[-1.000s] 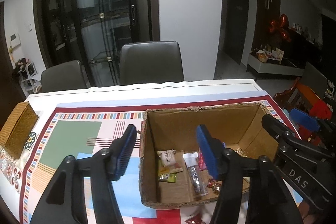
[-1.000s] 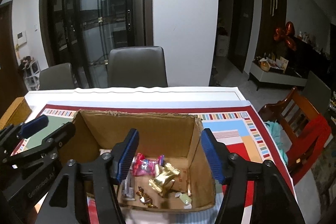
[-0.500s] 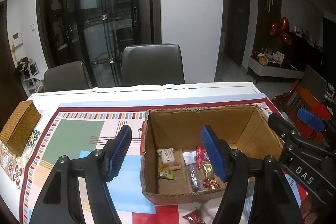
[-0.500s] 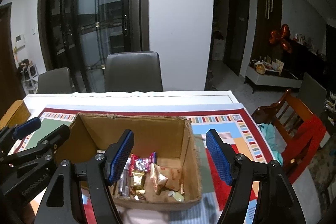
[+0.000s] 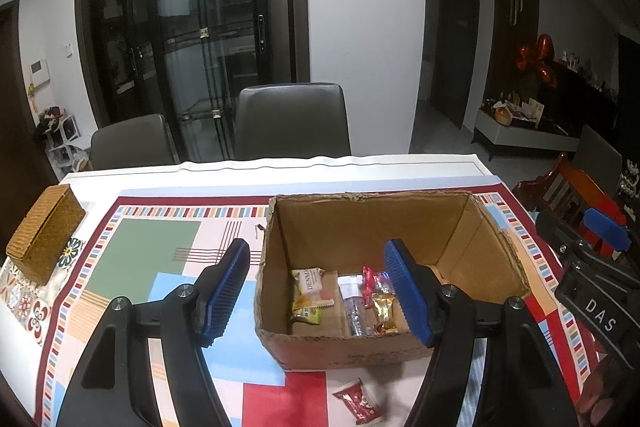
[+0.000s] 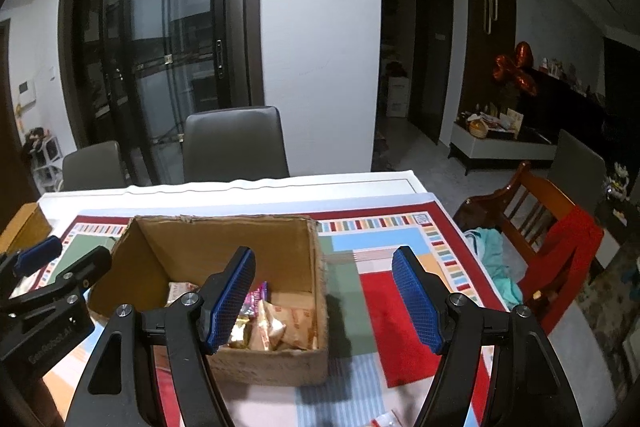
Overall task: Organize snacks
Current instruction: 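Withdraw both open grippers from the box toward the last two snacks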
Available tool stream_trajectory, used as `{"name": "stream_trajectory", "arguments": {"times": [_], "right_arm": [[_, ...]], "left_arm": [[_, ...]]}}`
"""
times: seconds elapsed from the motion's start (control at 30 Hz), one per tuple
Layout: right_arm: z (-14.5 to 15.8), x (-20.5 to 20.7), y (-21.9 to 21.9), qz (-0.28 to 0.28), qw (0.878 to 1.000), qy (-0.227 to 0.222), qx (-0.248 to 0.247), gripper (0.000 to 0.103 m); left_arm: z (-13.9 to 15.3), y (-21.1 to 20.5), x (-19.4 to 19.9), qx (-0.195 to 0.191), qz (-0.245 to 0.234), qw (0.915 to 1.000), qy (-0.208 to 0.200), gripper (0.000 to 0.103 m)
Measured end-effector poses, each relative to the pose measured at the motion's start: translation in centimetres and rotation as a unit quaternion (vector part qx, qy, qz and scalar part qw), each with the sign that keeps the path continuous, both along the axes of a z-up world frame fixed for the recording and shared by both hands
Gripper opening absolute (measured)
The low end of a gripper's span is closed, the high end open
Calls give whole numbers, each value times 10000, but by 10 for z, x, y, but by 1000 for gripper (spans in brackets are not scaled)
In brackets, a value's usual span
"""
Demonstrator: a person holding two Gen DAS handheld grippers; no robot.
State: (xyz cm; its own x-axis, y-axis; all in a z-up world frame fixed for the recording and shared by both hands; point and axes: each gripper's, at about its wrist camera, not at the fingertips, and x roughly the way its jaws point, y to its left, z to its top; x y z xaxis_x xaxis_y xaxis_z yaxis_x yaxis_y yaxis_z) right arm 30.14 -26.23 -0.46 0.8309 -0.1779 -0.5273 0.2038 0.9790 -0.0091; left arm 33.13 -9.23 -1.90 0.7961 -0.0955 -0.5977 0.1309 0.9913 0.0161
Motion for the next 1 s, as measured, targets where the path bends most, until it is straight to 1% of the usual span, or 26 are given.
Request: {"name": "stream_trajectory", "arguments": {"times": [0.23, 0.43, 0.5, 0.67, 0.73, 0.8, 0.9, 1.0], "right_arm": [[-1, -12, -11, -189, 9998, 5, -9, 72], [-10, -26, -17, -448, 9990, 59, -57, 72], [-15, -32, -19, -517, 9986, 80, -113, 78], [-26, -43, -23, -652, 9976, 159, -188, 79], [-31, -46, -25, -700, 9971, 213, -187, 81], [-34, -50, -29, -742, 9968, 250, -164, 85], [-41, -55, -30, -795, 9963, 286, -167, 88], [-48, -58, -32, -817, 9959, 340, -174, 90]], "left_arm": [[-1, -3, -12, 41, 74, 9999, -60, 69], [-9, -5, -22, 19, 154, 9999, -46, 69], [-12, -5, -26, -9, 170, 9999, -28, 69], [-23, -7, -36, -9, 200, 9998, 34, 69], [-27, -8, -39, -17, 220, 9997, 62, 69], [-31, -7, -43, -19, 250, 9997, 79, 69], [-38, -8, -47, 1, 276, 9996, 115, 74], [-46, -8, -51, 11, 304, 9994, 152, 74]]}}
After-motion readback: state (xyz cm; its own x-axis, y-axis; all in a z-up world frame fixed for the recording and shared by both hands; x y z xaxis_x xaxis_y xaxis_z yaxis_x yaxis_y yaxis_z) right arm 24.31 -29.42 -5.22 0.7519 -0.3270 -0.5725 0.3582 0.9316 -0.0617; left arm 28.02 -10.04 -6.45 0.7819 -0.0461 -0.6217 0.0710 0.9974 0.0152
